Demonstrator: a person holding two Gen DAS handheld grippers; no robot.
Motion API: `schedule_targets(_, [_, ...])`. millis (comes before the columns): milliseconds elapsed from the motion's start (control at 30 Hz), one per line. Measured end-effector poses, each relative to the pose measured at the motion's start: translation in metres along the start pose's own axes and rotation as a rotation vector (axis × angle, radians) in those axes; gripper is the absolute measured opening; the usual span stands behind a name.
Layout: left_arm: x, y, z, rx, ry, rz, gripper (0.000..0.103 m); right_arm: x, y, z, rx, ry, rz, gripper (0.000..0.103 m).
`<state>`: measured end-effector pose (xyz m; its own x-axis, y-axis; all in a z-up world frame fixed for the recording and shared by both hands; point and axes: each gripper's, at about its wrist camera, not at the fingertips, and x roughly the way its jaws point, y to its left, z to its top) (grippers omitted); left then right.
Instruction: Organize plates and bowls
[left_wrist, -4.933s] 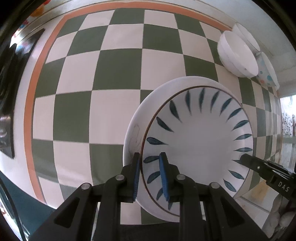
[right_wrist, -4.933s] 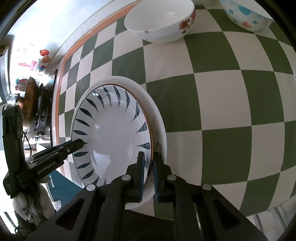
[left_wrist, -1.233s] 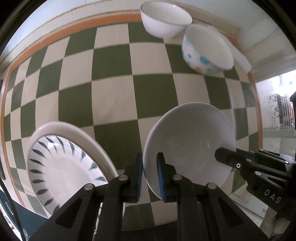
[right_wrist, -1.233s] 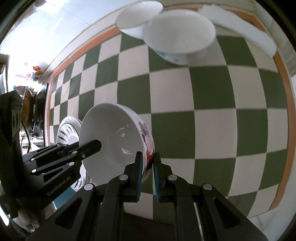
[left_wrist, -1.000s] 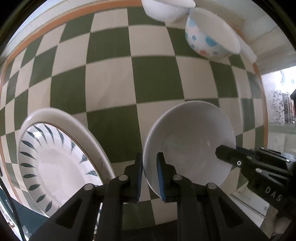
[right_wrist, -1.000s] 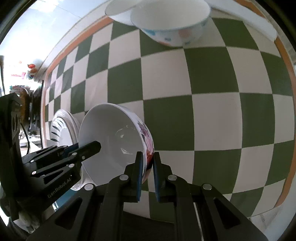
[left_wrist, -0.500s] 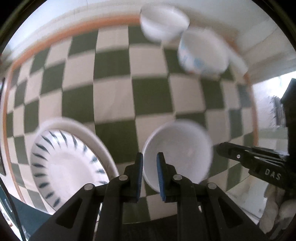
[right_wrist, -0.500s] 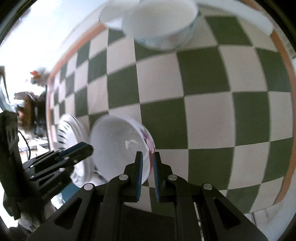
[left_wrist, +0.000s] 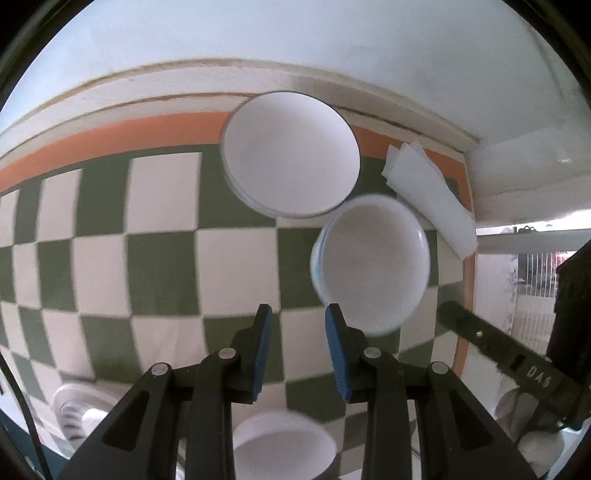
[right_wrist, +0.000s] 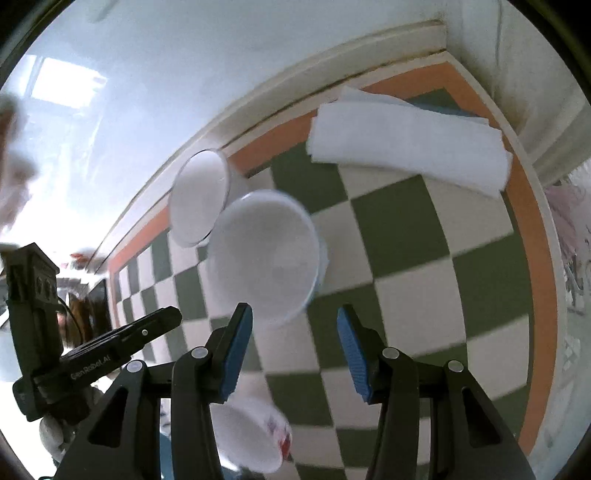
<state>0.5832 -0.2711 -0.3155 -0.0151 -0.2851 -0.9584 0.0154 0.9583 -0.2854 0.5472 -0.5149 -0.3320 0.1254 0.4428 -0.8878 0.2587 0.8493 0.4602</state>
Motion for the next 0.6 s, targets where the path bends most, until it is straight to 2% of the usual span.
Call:
schedule_targets(167, [0.038, -0.002, 0.021, -0.008, 0.083, -0.011, 0.027, 0.03, -0.01, 0.022, 0.028, 0.041, -0.014, 0.051])
schedule_targets(267, [0.048, -0.006, 0.027, 0.003, 0.075, -0.007, 0.026, 0.051, -0.018, 0.03, 0.048, 0.072, -0.025, 0.05])
schedule_targets(300, [0.05, -0.009, 0.028, 0.015, 0.068, -0.002, 0.021, 0.057, -0.019, 0.031, 0.049, 0.08, -0.029, 0.042])
schedule_targets(333, [0.052, -0.011, 0.031, 0.022, 0.067, 0.0, 0.017, 0.064, -0.021, 0.032, 0.051, 0.09, -0.039, 0.026])
schedule_targets(400, [0.056, -0.016, 0.031, 0.042, 0.07, 0.003, 0.015, 0.072, -0.024, 0.033, 0.067, 0.091, -0.005, 0.018])
schedule_targets(433, [0.057, -0.018, 0.031, 0.049, 0.067, 0.006, 0.014, 0.073, -0.024, 0.032, 0.07, 0.083, 0.005, 0.015])
schedule_targets(600, [0.056, -0.022, 0.031, 0.072, 0.041, 0.027, 0.014, 0.075, -0.018, 0.031, 0.055, 0.061, -0.019, 0.015])
